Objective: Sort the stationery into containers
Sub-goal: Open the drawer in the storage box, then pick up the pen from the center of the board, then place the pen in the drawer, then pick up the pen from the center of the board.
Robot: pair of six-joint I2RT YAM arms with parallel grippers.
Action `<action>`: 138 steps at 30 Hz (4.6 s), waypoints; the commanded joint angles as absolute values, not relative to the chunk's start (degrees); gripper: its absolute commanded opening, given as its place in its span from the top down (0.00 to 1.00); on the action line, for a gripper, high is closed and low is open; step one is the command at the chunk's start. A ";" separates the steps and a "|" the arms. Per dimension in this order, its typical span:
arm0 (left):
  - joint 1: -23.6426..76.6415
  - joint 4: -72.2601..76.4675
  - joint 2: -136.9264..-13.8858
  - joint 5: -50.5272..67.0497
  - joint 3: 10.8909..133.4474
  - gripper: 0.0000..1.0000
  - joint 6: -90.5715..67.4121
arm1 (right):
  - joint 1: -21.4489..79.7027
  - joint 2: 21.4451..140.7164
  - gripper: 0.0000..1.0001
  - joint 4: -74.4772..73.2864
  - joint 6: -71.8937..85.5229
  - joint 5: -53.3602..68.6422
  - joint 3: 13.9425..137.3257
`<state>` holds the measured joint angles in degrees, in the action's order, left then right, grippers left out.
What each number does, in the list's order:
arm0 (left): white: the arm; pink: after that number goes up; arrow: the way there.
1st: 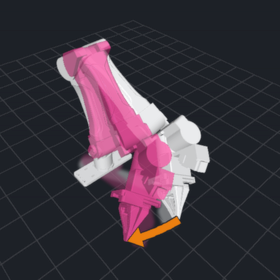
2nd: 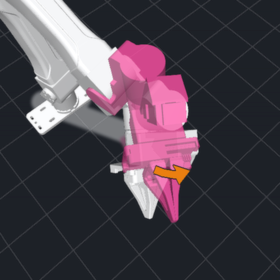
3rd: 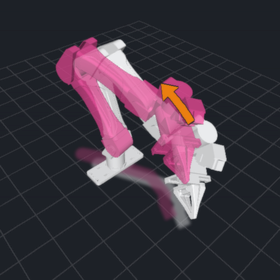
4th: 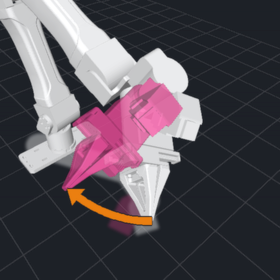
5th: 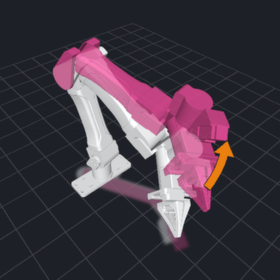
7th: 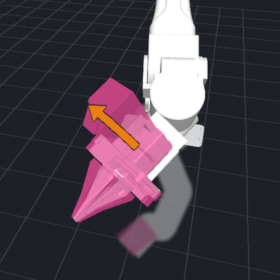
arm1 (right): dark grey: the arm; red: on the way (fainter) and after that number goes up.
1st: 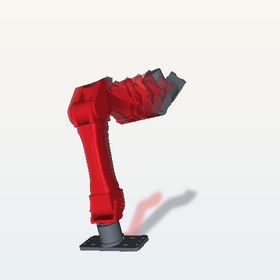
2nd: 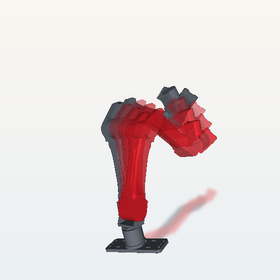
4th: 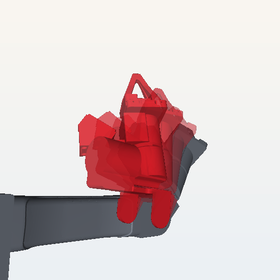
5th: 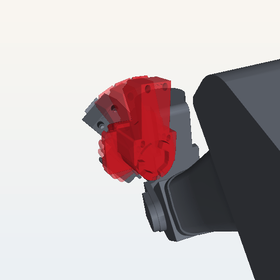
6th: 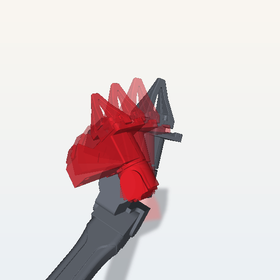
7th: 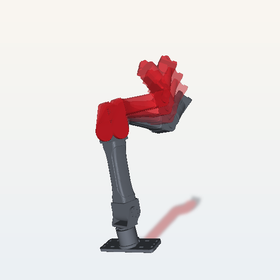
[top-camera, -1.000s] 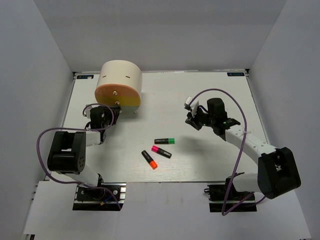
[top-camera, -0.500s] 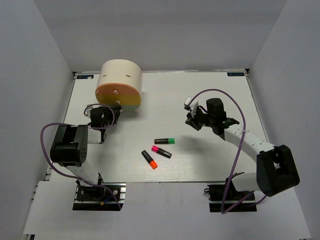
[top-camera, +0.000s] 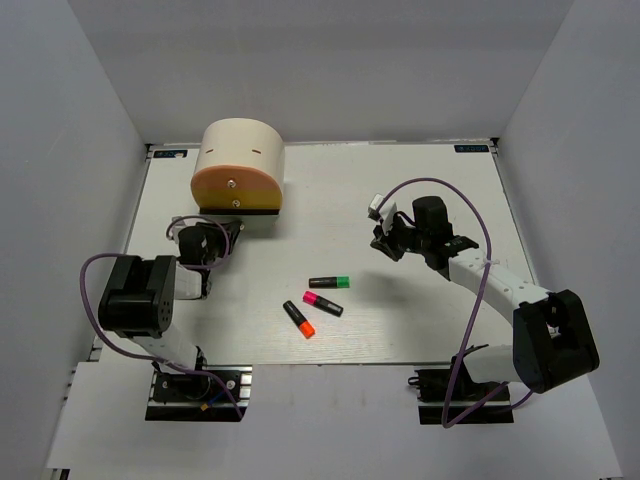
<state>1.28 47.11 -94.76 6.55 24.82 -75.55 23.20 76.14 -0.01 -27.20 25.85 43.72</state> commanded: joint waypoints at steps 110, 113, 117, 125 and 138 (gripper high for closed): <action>3.87 -27.95 -36.30 21.88 19.60 0.34 -48.52 | 50.36 120.59 0.62 -3.96 -44.56 12.39 101.34; 3.87 -27.95 -36.30 22.41 19.60 0.34 -48.52 | 50.28 119.97 0.60 -3.78 -44.56 12.48 100.11; 3.87 -27.33 -36.30 23.02 19.60 0.34 -48.52 | 50.45 118.22 0.59 -3.34 -44.65 12.74 98.53; 3.87 -26.81 -36.30 24.25 19.60 0.33 -48.52 | 50.45 115.94 0.56 -3.87 -44.13 13.45 97.12; 11.07 -20.21 -44.98 24.53 21.88 0.33 -46.05 | 47.82 98.45 1.00 -3.51 -29.54 12.32 81.31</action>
